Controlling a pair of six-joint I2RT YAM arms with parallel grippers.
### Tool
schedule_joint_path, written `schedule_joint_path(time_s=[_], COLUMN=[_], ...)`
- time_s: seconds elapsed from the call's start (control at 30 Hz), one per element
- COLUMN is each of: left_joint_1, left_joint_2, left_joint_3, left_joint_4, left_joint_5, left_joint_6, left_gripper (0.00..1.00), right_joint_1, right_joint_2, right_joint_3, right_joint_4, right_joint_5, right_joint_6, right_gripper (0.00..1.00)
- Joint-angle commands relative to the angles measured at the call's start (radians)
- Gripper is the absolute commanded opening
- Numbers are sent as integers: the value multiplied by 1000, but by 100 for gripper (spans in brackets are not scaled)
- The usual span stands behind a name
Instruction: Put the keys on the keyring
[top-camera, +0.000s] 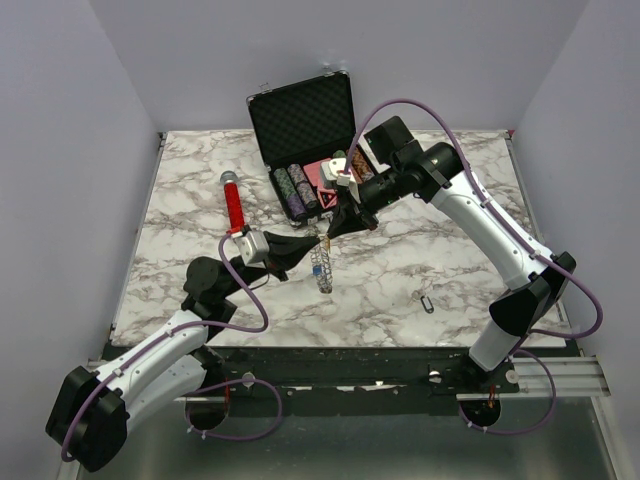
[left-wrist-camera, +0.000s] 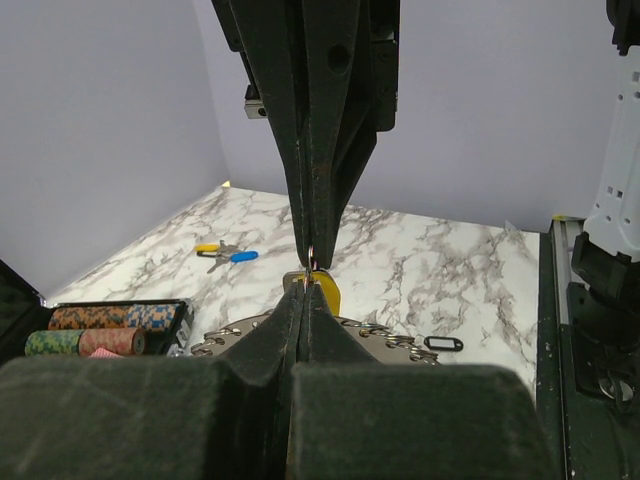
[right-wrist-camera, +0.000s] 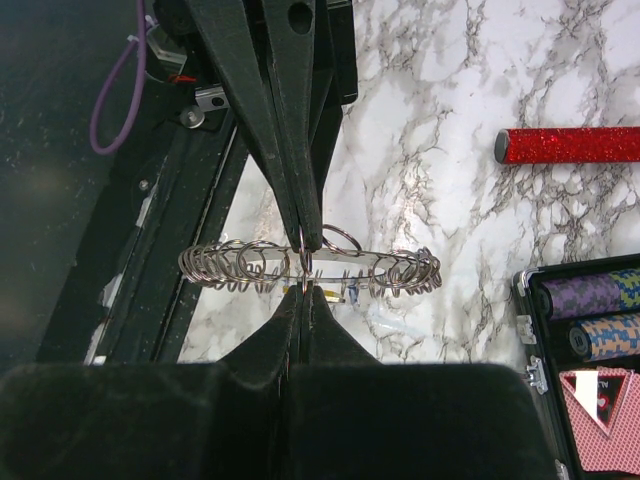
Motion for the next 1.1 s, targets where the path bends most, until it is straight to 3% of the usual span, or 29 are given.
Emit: schedule_joint_path(time_s=[0.0, 1.07], left_joint_1=[-9, -15], left_joint_2=[4, 15], left_joint_3=[2, 31], left_joint_4=[83, 10], left_joint_5=[-18, -37], left_joint_6=[-20, -48], left_gripper=[0, 0], right_joint_1=[18, 18], right_joint_2=[23, 24], right_joint_3=[21, 31], right_joint_4=[47, 60], right_joint_5=[-54, -61], right_joint_6=[18, 38], right_gripper=[1, 0])
